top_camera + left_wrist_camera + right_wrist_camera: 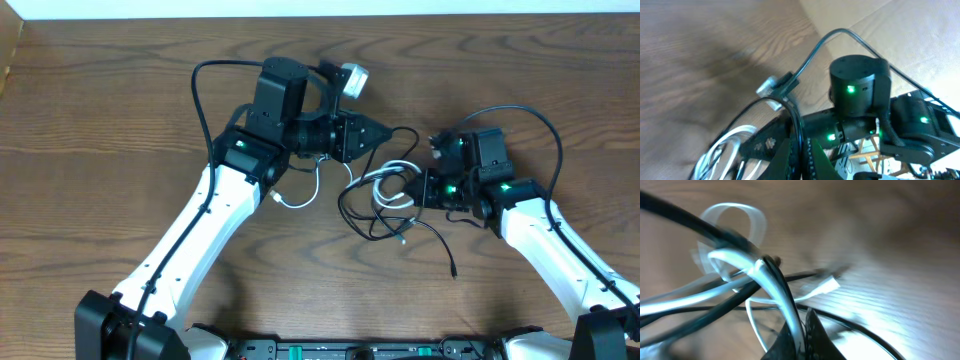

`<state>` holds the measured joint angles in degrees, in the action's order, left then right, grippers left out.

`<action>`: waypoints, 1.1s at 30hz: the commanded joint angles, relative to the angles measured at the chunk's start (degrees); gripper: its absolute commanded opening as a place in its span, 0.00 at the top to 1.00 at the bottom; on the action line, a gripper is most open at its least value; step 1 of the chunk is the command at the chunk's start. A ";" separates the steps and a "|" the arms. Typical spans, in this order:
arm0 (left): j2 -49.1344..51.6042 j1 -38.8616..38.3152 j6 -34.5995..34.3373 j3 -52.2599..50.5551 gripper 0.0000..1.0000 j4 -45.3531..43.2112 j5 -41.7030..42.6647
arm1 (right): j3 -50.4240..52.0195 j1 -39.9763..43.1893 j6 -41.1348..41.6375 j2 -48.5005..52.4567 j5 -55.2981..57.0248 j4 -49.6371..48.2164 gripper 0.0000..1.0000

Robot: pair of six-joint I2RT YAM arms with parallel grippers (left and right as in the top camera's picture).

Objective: Untangle cables

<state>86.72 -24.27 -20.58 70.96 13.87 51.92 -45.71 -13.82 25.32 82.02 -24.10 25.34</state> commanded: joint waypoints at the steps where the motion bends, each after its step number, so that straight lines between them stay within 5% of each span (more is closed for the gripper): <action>1: -0.90 3.34 1.46 0.13 0.92 5.62 -8.83 | -0.63 0.24 7.98 0.09 23.89 6.25 0.99; 7: -0.90 11.98 1.36 0.13 0.93 19.06 -22.82 | -0.63 2.19 10.45 0.09 34.07 13.53 0.99; 15: -0.90 21.53 -2.58 0.13 0.92 28.00 -27.54 | -0.63 3.02 11.04 0.09 31.76 12.41 0.99; 17: -0.90 22.12 -3.96 0.13 0.75 28.28 -25.51 | -0.63 2.97 9.79 0.09 29.20 11.06 0.99; 21: -0.90 20.76 -3.61 0.13 0.56 26.73 -19.17 | -0.63 2.95 -0.61 0.09 15.43 4.85 0.99; 28: -0.83 13.35 6.67 0.13 0.48 23.32 -16.37 | -0.63 2.71 -12.55 0.07 -15.82 -7.32 0.99; 33: 0.20 8.33 12.04 0.13 0.40 22.67 -16.87 | -0.63 2.21 -13.66 0.07 -27.15 -12.37 0.99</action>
<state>86.72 -14.02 -14.37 70.72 36.91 34.44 -45.80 -11.22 15.51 82.02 -37.69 14.06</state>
